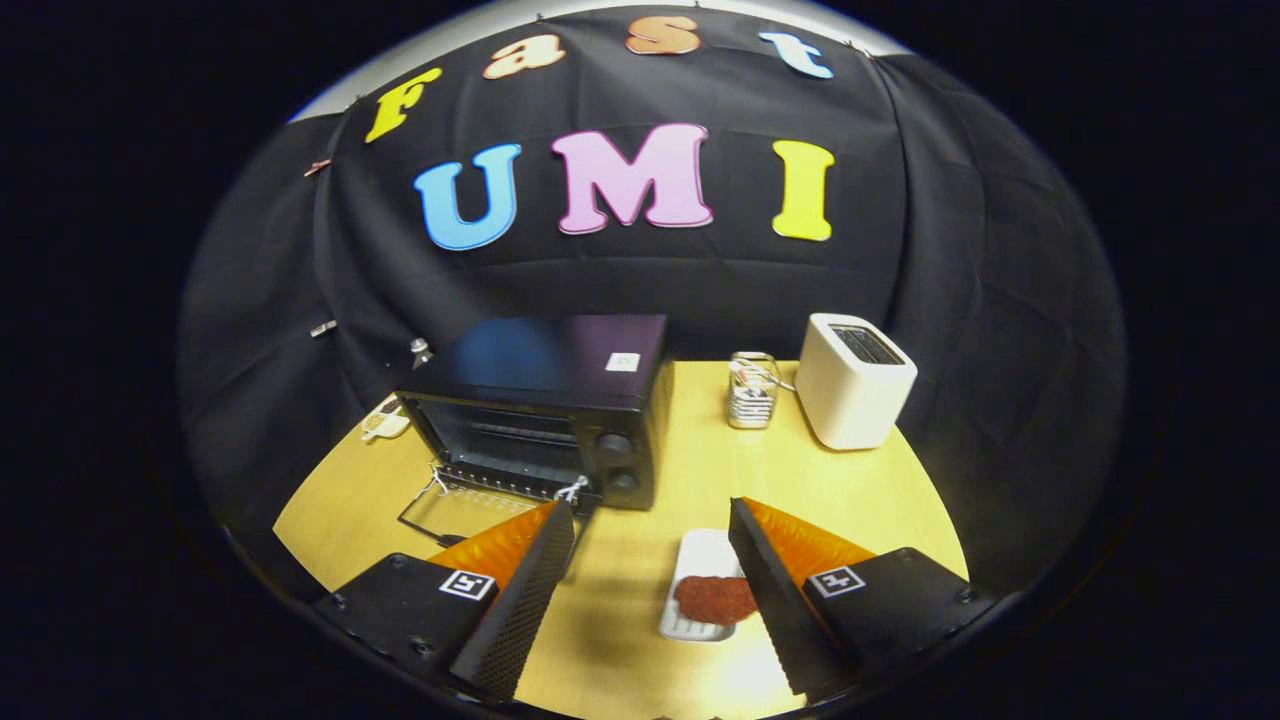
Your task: Open the toaster oven, put the food inside, and close the toaster oven door.
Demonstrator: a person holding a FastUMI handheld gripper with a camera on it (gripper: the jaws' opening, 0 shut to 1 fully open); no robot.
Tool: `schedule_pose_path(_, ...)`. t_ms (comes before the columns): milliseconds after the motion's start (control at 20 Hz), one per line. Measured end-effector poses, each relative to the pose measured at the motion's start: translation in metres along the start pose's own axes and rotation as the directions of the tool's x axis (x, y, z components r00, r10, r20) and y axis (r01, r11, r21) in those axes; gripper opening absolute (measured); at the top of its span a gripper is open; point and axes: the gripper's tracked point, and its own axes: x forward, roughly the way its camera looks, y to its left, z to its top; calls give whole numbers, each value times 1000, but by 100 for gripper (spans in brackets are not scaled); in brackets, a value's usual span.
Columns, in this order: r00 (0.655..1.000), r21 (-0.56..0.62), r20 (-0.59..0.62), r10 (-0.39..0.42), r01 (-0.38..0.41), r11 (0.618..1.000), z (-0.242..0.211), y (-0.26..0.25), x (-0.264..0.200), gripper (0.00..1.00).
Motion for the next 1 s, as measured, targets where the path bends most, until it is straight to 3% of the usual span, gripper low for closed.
schedule_pose_path(250,997,76,-78,3,3,997,-25,-56,5,99)
schedule_pose_path(550,977,203,-196,86,-45,978,-71,-86,19,99)
schedule_pose_path(750,944,367,-285,164,-51,929,-109,-94,36,98)
schedule_pose_path(900,922,498,-297,247,-71,864,-118,-87,45,96)
schedule_pose_path(1000,913,552,-303,273,-66,831,-121,-87,50,81)
